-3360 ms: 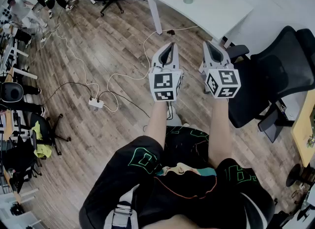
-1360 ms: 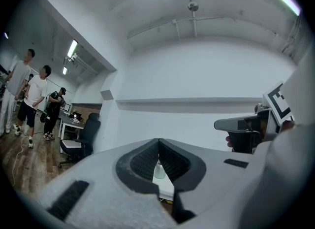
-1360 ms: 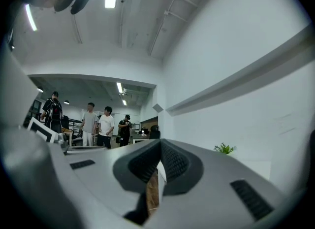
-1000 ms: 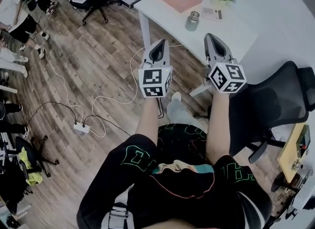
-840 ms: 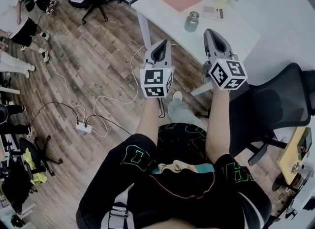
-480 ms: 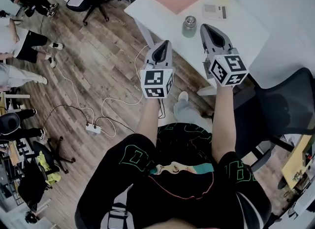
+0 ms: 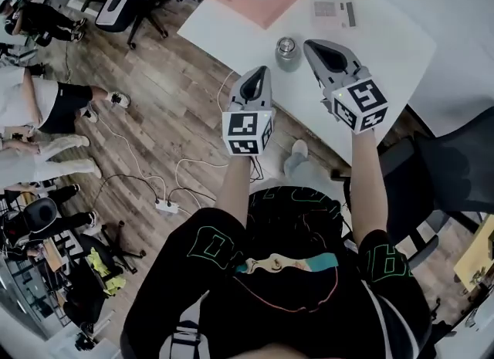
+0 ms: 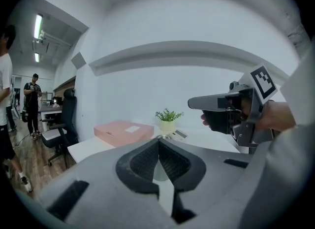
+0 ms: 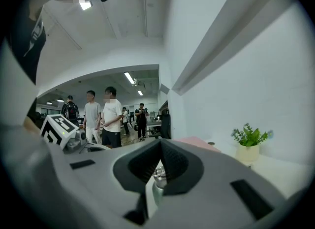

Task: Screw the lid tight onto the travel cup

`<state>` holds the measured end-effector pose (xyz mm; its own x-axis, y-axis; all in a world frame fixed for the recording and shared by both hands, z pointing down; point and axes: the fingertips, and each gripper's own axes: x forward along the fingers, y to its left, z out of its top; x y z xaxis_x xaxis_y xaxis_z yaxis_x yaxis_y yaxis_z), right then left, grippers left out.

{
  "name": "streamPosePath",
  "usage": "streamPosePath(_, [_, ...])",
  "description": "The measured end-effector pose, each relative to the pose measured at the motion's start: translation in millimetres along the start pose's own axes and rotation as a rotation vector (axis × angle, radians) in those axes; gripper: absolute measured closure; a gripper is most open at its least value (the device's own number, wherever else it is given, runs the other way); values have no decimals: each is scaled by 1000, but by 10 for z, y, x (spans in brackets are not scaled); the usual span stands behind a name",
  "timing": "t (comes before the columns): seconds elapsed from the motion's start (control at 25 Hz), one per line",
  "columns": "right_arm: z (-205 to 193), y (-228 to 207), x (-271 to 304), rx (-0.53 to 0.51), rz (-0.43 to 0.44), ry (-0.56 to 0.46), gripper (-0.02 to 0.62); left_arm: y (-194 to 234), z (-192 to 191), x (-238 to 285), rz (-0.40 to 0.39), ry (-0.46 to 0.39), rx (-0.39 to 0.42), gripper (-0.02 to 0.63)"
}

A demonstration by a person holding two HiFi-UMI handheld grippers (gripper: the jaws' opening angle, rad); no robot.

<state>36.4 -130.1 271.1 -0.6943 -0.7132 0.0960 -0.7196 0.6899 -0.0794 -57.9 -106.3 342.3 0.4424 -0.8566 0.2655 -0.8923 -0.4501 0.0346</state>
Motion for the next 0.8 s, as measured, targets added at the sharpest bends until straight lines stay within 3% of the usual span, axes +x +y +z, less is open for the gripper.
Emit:
streamPosePath(0.4, [-438, -15, 82, -52, 140, 84, 575, -168, -366, 133, -55, 75, -5, 589])
streamPosePath(0.8, [-857, 14, 222, -129, 259, 220, 428, -167, -851, 554, -195, 192, 16, 380])
